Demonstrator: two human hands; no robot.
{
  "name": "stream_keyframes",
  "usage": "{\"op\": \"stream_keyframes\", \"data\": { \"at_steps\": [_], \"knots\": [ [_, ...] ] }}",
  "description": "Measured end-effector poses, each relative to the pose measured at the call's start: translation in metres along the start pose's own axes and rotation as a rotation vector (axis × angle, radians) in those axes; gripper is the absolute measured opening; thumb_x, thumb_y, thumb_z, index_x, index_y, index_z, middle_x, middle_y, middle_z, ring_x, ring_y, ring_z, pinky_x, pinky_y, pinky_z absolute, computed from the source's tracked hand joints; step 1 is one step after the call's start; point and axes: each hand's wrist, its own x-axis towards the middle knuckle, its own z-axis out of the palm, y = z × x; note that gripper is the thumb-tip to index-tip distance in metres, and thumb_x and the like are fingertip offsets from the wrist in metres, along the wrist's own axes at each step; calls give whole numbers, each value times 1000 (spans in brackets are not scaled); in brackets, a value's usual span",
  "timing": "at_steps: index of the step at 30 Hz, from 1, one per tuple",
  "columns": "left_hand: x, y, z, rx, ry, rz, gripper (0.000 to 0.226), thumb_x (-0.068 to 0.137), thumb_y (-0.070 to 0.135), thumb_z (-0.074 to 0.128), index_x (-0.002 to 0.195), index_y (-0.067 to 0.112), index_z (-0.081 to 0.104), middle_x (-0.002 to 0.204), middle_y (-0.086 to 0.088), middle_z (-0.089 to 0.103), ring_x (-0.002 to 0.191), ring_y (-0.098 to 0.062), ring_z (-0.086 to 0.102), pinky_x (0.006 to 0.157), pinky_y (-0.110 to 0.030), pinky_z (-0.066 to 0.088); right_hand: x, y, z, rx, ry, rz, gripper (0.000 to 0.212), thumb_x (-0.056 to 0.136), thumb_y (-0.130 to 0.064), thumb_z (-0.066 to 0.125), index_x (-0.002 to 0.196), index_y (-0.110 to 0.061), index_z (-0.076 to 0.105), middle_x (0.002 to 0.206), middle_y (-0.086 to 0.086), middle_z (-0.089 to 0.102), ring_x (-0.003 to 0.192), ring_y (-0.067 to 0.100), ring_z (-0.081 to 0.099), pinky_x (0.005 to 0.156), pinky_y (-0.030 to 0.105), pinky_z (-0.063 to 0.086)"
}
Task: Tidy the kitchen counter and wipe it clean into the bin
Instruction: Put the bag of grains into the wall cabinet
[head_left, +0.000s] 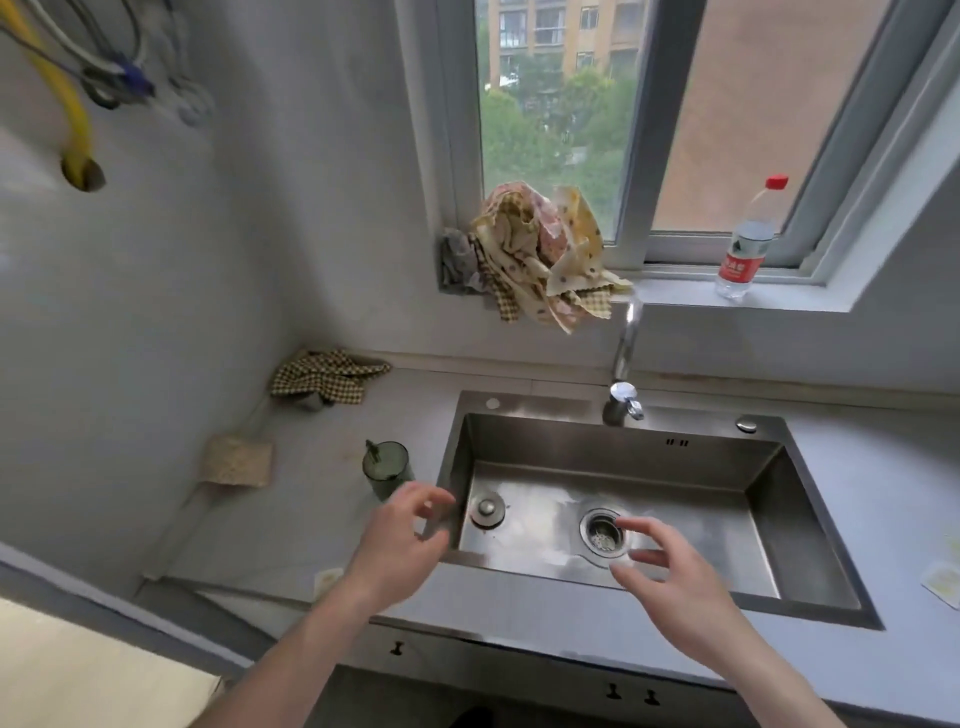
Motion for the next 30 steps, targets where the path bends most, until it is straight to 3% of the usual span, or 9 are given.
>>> {"op": "stream_keyframes", "data": {
  "at_steps": [5,9,11,14,16,19,23,27,30],
  "knots": [
    [72,-118,-81,-54,324,-297,26,87,6,70,104,25,67,105,5,62,84,-9,65,66,-25,52,60,-37,70,29,-37,9,36,88,-22,73,115,-44,61,120,-22,57,111,-4,59,74,9,47],
    [109,-222,-130,-134,482,-614,24,80,5,75,104,6,72,104,-16,72,91,-32,68,80,-35,52,90,-63,117,-7,-71,11,36,88,-27,72,115,-48,59,117,-20,58,108,-8,58,73,17,48],
    [124,-285,-144,-98,458,-794,40,80,28,76,110,1,73,111,-21,71,99,-35,68,89,-40,54,100,-77,134,-30,-86,7,36,90,-26,72,117,-45,59,117,-22,57,104,-10,59,68,14,46],
    [144,-367,-154,0,373,-905,71,75,66,62,112,7,75,112,-22,72,105,-41,68,99,-50,53,109,-93,153,-69,-109,-26,35,90,-24,71,116,-44,59,118,-26,56,101,-19,55,73,13,47],
    [147,-366,-165,-48,409,-910,60,84,57,61,109,4,75,106,-24,73,104,-43,68,98,-49,54,112,-96,160,-91,-118,-38,34,90,-23,70,115,-44,58,119,-25,56,102,-21,53,77,13,48],
    [150,-346,-184,-41,392,-877,40,95,32,57,115,1,72,113,-27,70,105,-41,67,93,-47,56,115,-96,166,-105,-117,-20,33,91,-25,70,114,-45,58,121,-25,55,102,-20,55,76,11,48],
    [156,-348,-196,-65,334,-839,34,98,23,55,123,3,68,126,-26,65,113,-40,63,99,-49,53,111,-92,173,-101,-105,3,32,91,-26,69,115,-46,59,122,-23,57,102,-19,55,73,8,47],
    [150,-320,-195,-66,406,-771,30,100,7,54,121,-9,68,124,-32,65,117,-45,62,93,-43,46,106,-87,173,-67,-98,27,32,92,-25,68,114,-46,59,123,-23,56,102,-17,57,73,12,48],
    [153,-299,-196,-92,452,-647,33,95,8,64,127,1,69,126,-25,68,119,-40,63,102,-42,47,99,-84,165,-34,-59,50,32,91,-26,68,112,-49,59,122,-25,57,102,-14,59,74,19,52]
  ]
}}
